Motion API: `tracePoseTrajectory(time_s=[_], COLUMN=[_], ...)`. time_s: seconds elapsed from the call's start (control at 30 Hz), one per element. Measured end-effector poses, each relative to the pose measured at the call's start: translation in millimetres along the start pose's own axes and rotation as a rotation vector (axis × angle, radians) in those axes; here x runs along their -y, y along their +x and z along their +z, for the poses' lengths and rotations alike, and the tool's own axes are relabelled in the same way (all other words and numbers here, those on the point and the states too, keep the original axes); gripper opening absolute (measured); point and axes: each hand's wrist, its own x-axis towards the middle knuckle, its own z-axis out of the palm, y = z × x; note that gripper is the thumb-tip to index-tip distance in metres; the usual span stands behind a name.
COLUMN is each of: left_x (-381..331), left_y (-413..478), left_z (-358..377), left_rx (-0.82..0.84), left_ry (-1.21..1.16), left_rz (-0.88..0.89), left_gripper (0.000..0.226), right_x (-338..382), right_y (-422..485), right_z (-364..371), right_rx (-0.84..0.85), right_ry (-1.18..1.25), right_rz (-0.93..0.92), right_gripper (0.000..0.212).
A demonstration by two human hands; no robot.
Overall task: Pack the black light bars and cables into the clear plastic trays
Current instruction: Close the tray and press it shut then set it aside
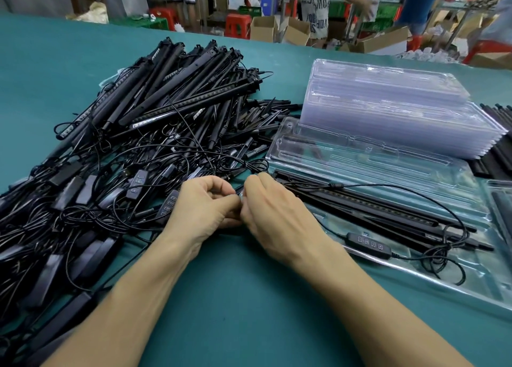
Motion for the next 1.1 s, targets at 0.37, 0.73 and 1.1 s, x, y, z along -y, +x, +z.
tracePoseTrajectory(time_s=[0.37,0.73,1.1], left_x=[7,7,11], left_y=[-5,2,0], left_z=[11,18,18], left_rx=[-0.055,-0.045,-0.025], left_ry=[0.346,0.386,0.377], left_rz=[0.109,0.069,0.13], left_gripper=[0.02,0.036,0.036], right_x=[-14,-9,-55], right_y=[9,-7,-60], right_z=[-38,-11,-35], right_rx=[-0.139,-0.033,-0.136], right_ry=[-0.027,-0.249,-0.407], right_rz=[0.038,-0.014,0.303], right_gripper=[0.019,0.046,0.064])
